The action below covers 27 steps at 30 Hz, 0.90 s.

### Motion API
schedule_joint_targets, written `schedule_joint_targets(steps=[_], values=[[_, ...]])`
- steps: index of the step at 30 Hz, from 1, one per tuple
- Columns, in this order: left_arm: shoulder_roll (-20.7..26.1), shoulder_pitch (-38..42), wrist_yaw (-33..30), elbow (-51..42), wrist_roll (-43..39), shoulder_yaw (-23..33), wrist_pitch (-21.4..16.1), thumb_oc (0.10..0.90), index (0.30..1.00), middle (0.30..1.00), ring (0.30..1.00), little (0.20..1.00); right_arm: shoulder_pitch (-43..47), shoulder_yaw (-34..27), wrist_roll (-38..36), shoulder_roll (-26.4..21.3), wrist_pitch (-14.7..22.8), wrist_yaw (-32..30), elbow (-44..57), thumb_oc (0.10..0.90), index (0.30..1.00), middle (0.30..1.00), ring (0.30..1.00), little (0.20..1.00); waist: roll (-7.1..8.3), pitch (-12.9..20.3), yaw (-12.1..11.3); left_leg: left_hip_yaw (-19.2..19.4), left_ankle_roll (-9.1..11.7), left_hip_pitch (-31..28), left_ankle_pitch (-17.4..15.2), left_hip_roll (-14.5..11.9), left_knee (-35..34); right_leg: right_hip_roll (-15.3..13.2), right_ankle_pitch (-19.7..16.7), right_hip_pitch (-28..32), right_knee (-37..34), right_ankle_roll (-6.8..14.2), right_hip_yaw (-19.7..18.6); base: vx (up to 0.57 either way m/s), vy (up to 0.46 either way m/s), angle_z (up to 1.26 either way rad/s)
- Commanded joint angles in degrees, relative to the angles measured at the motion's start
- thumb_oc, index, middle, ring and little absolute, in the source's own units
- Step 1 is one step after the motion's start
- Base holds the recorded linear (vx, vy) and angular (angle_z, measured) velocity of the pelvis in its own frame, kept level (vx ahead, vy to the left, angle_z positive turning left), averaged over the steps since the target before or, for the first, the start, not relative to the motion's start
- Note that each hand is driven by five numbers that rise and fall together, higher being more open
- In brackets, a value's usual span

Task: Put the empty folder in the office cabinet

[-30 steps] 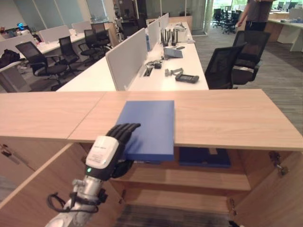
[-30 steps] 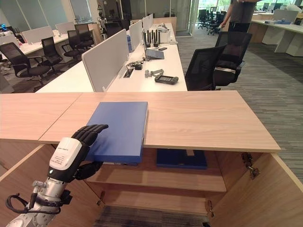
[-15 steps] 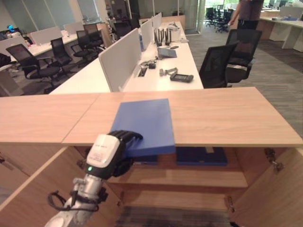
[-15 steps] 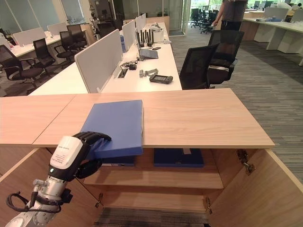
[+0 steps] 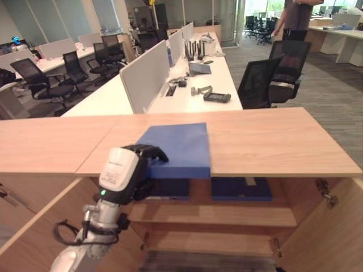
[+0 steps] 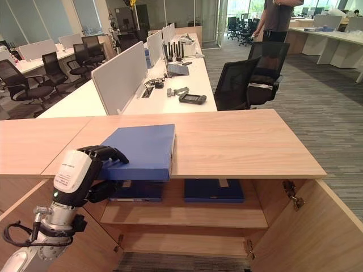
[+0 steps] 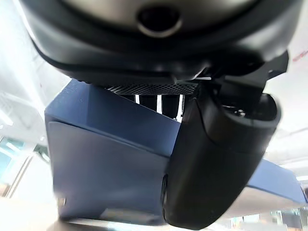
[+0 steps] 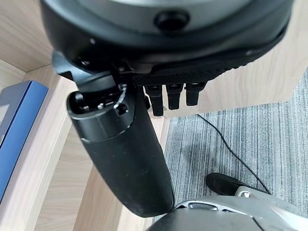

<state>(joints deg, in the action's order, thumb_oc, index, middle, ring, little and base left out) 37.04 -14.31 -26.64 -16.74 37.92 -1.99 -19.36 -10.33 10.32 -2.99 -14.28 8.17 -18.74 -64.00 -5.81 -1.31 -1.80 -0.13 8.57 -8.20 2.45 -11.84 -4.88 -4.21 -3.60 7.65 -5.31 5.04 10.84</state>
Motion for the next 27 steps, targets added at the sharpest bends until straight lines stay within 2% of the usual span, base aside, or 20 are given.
schedule_joint_targets(steps=[1, 2, 8, 9, 13, 14, 19, 21, 23, 27], values=[[-0.19, 1.98, 1.07, -3.12, -7.50, 2.15, -0.28, 0.400, 0.300, 0.300, 0.300, 0.300, 4.59, 0.65, -0.71, 1.52, 1.06, -0.59, -0.93, 0.800, 0.900, 0.900, 0.900, 0.900, 1.97, -0.66, -0.13, -1.68, 3.26, 1.72, 2.61, -2.78, -0.12, -3.31, 4.99, 1.38, 2.75, 4.53, -0.41, 0.00, 0.000, 0.00], [-1.56, 3.30, -0.23, -4.73, -11.42, 4.44, -0.28, 0.400, 0.300, 0.300, 0.300, 0.300, 4.68, 0.74, -0.62, 1.54, 0.74, -0.43, -1.05, 0.800, 0.900, 0.900, 0.900, 0.900, 2.10, -0.51, -0.45, -1.83, 3.26, 1.76, 2.59, -2.71, -0.12, -3.35, 5.02, 1.46, 2.80, 4.51, -0.26, 0.00, 0.000, 0.00], [-3.25, 6.89, -2.16, -7.62, -20.86, 8.62, -0.47, 0.400, 0.300, 0.300, 0.300, 0.300, 5.17, 1.19, -0.53, 1.25, 0.14, 0.03, -1.00, 0.800, 0.900, 0.900, 0.900, 0.900, 2.17, -0.37, -0.67, -2.02, 3.22, 1.76, 2.56, -2.51, -0.12, -3.51, 5.05, 1.57, 2.97, 4.49, 0.05, 0.00, 0.000, 0.00], [-3.17, 9.00, -2.00, -8.83, -25.10, 10.42, -1.16, 0.400, 0.300, 0.300, 0.300, 0.300, 5.48, 1.49, -0.37, 1.03, -0.04, 0.44, -0.66, 0.800, 0.900, 0.900, 0.900, 0.900, 2.15, -0.27, -0.77, -2.03, 3.20, 1.76, 2.58, -2.47, -0.12, -3.60, 5.06, 1.60, 3.06, 4.53, 0.11, 0.00, 0.000, 0.00], [-2.70, 12.38, -0.45, -9.82, -30.74, 12.06, -1.85, 0.400, 0.300, 0.300, 0.300, 0.300, 6.02, 2.01, -0.31, 0.89, -0.28, 1.24, -0.47, 0.800, 0.900, 0.900, 0.900, 0.900, 2.12, -0.12, -0.88, -2.04, 3.15, 1.67, 2.49, -2.33, -0.12, -3.78, 5.11, 1.68, 3.22, 4.56, 0.24, 0.00, 0.004, 0.01], [-2.36, 14.74, 0.09, -10.44, -34.57, 13.07, -2.91, 0.400, 0.300, 0.300, 0.300, 0.300, 6.17, 2.38, -0.22, 0.73, -0.37, 1.69, -0.27, 0.800, 0.900, 0.900, 0.900, 0.900, 2.12, 0.06, -0.94, -2.06, 3.14, 1.62, 2.48, -2.25, -0.12, -3.88, 5.14, 1.71, 3.32, 4.59, 0.37, 0.00, 0.009, 0.04], [-2.35, 19.22, 1.33, -10.82, -42.82, 13.48, -4.41, 0.400, 0.300, 0.300, 0.300, 0.300, 7.02, 2.95, -0.05, 0.60, -0.71, 2.35, -0.33, 0.800, 0.900, 0.900, 0.900, 0.900, 2.11, 0.14, -1.12, -2.38, 3.03, 1.68, 2.45, -2.06, -0.12, -4.08, 5.25, 1.83, 3.54, 4.62, 0.65, 0.00, 0.003, 0.01], [-2.66, 21.72, 2.73, -11.13, -48.80, 13.25, -5.38, 0.400, 0.300, 0.300, 0.300, 0.300, 7.36, 3.54, 0.08, 0.49, -0.80, 2.86, -0.32, 0.800, 0.900, 0.900, 0.900, 0.900, 2.16, 0.22, -1.19, -2.61, 2.93, 1.69, 2.37, -1.84, -0.12, -4.22, 5.28, 1.91, 3.64, 4.68, 0.84, 0.00, 0.021, 0.06], [-2.90, 22.22, 3.26, -11.25, -50.61, 13.05, -5.56, 0.400, 0.300, 0.300, 0.300, 0.300, 7.54, 3.62, 0.01, 0.52, -0.84, 3.03, -0.20, 0.800, 0.900, 0.900, 0.900, 0.900, 2.19, 0.17, -1.19, -2.73, 2.88, 1.71, 2.36, -1.75, -0.12, -4.26, 5.28, 1.93, 3.67, 4.70, 0.90, 0.00, 0.014, 0.10], [-4.16, 24.00, 6.13, -11.72, -59.68, 12.60, -6.69, 0.400, 0.300, 0.300, 0.300, 0.300, 8.15, 4.15, 0.16, 0.50, -1.24, 3.71, -0.61, 0.800, 0.900, 0.900, 0.900, 0.900, 2.35, 0.20, -1.50, -3.01, 2.72, 1.83, 2.23, -1.37, -0.12, -4.48, 5.27, 2.00, 3.77, 4.79, 1.25, -0.01, 0.023, 0.06]])
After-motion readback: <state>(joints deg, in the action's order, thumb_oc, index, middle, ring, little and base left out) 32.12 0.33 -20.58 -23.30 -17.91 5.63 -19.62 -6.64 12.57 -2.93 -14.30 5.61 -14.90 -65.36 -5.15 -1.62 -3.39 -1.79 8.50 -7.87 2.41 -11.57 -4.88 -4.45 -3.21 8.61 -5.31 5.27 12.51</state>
